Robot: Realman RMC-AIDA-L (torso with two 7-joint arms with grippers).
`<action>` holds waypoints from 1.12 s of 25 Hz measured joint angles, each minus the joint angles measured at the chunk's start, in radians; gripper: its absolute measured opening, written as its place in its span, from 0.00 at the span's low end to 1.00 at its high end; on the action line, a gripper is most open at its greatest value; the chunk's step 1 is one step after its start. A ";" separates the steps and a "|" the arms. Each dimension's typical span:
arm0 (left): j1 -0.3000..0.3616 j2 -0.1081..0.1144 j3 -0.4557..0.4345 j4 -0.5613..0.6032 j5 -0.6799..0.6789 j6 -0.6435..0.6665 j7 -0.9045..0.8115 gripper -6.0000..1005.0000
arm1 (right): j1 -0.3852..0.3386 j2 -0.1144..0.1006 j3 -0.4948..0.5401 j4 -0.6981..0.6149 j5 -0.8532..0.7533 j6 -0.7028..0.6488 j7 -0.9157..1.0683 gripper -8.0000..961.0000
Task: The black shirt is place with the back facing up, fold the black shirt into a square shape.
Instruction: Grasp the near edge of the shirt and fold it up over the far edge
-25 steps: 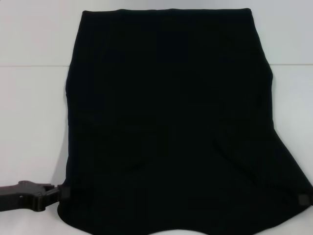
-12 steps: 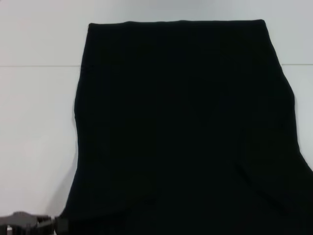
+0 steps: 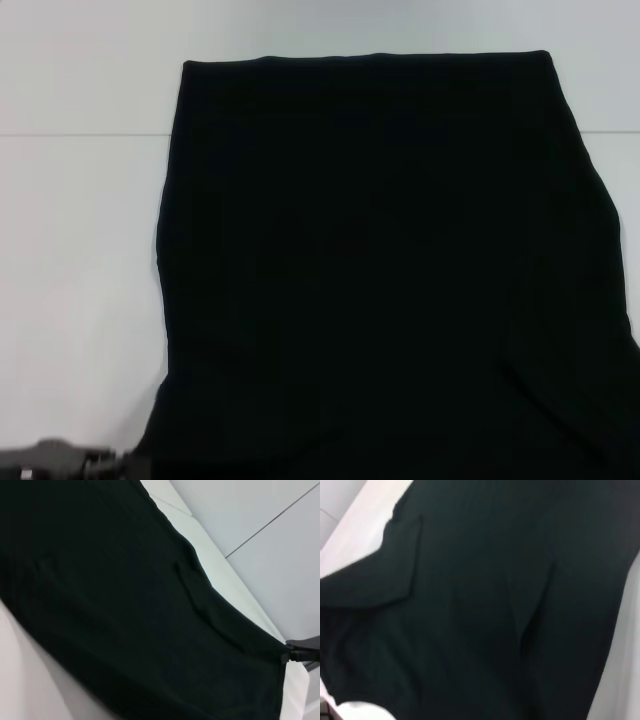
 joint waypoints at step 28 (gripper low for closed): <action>-0.546 0.145 -0.008 -0.354 -0.026 -1.032 -0.176 0.08 | 0.572 0.048 0.115 0.269 0.071 0.923 0.130 0.06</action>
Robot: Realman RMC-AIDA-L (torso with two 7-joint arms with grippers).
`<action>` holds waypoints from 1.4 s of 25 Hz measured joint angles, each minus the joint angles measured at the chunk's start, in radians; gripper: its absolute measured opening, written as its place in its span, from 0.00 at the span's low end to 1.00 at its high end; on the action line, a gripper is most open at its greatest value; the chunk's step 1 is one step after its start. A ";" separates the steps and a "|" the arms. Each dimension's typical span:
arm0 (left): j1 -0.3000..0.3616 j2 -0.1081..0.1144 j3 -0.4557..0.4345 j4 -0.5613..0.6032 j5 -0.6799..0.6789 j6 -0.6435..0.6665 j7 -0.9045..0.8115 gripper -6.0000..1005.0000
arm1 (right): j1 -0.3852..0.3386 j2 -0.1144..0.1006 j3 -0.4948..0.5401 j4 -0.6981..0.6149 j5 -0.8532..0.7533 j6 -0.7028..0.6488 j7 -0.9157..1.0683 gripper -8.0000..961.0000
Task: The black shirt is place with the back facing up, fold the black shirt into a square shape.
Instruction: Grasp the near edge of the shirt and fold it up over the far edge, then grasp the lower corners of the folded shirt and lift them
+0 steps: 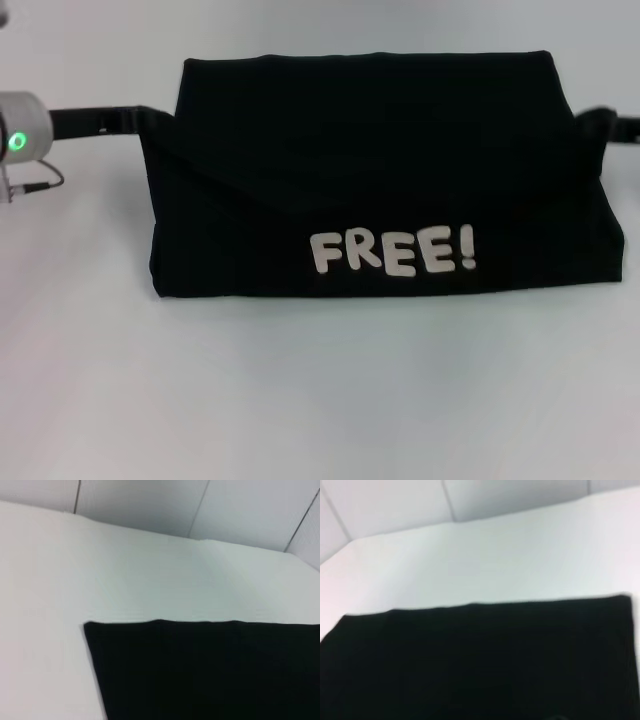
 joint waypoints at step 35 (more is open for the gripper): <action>-0.033 -0.098 0.086 -0.040 -0.001 -0.222 0.102 0.54 | -0.049 0.162 -0.029 -0.079 0.230 0.255 -0.115 0.57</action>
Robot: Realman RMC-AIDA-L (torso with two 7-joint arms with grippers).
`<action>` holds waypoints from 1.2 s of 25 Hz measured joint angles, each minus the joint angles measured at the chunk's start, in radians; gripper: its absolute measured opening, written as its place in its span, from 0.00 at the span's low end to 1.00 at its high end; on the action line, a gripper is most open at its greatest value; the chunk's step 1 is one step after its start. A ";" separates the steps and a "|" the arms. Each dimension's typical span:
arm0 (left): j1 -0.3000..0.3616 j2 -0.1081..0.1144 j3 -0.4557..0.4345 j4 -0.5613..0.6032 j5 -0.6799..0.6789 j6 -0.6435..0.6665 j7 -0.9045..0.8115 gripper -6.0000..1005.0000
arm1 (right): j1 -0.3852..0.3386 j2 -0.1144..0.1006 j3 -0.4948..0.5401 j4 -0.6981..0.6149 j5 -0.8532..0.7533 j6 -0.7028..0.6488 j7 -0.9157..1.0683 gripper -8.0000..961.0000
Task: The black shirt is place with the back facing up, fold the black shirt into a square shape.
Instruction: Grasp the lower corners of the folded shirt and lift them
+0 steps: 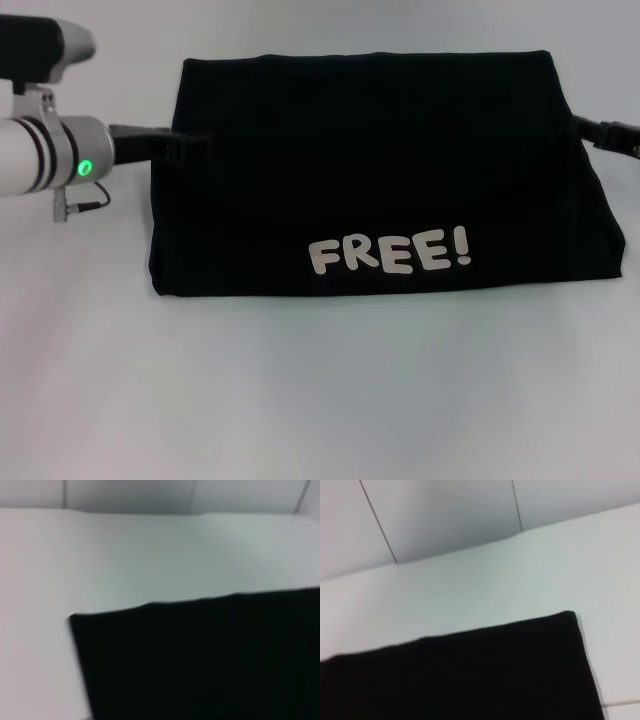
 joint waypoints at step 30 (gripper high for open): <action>0.281 -0.066 0.145 0.303 -0.003 0.492 -0.170 0.90 | -0.202 -0.110 -0.009 -0.046 0.089 -0.518 0.050 0.78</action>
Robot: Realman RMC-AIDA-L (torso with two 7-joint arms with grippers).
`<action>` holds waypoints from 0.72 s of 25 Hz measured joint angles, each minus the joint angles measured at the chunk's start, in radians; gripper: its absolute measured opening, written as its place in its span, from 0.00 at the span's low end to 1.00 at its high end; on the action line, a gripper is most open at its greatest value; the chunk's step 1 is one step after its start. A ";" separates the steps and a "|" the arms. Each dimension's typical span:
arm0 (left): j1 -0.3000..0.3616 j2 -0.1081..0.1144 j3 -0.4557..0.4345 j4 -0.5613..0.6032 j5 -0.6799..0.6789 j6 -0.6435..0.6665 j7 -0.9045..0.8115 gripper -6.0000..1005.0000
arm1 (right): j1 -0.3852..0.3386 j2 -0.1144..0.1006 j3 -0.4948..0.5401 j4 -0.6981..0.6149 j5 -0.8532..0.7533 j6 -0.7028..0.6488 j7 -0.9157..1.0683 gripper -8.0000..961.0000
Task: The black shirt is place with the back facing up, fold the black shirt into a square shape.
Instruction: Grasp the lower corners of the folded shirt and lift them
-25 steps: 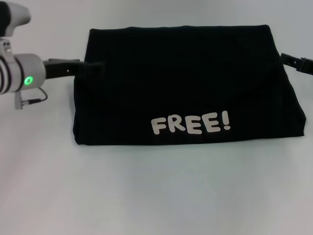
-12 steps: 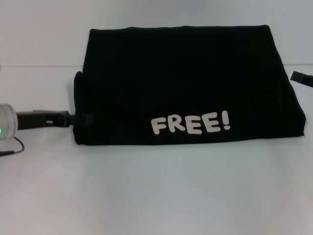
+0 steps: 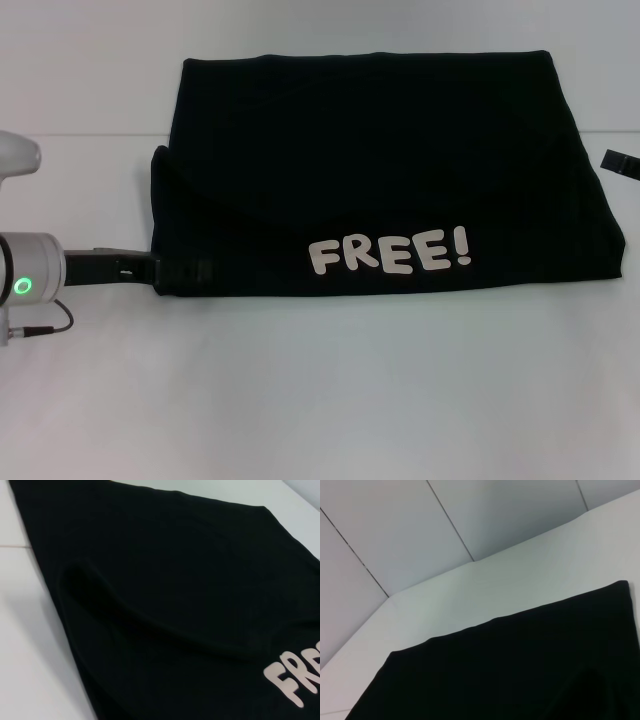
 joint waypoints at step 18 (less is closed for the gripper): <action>0.002 0.022 0.054 -0.053 0.002 -0.032 0.008 0.77 | -0.014 -0.005 -0.006 0.000 0.000 -0.004 0.004 0.78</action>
